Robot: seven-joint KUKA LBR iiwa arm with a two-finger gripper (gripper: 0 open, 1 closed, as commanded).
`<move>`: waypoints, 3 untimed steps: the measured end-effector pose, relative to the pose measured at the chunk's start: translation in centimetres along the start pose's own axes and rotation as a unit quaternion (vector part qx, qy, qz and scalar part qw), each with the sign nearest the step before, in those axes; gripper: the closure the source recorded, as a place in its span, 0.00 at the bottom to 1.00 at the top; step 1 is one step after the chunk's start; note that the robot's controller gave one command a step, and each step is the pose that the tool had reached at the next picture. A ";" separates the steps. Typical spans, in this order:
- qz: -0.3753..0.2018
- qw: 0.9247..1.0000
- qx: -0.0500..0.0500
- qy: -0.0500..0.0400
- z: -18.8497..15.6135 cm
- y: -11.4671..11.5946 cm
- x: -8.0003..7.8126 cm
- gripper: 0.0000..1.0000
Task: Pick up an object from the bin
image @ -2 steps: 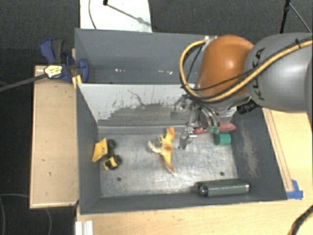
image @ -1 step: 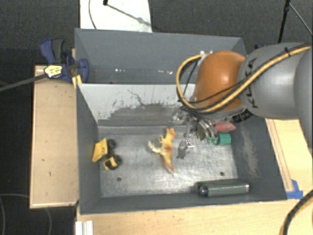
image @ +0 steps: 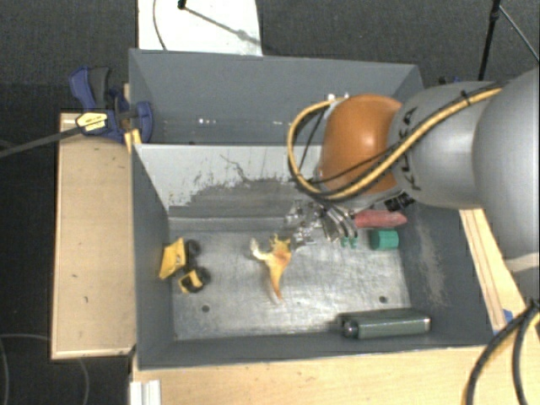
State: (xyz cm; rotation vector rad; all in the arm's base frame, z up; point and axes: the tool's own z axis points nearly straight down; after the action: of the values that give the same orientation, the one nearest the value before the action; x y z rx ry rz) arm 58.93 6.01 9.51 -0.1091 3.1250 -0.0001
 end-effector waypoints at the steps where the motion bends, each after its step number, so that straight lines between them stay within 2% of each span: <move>1: 0.000 1.000 0.000 0.000 0.0 0.0 0.0 1.00; 2: -0.010 1.000 -0.001 0.009 -4.6 -0.5 1.0 1.00; 3: -0.010 1.000 0.000 0.003 -8.2 -0.6 0.7 1.00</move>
Offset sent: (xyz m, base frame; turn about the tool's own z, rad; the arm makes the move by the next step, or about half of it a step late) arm -0.0134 -0.0127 0.0975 -0.0402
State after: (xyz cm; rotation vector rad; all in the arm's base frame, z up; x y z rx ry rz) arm 58.12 5.37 17.74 -0.1415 3.1289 0.0006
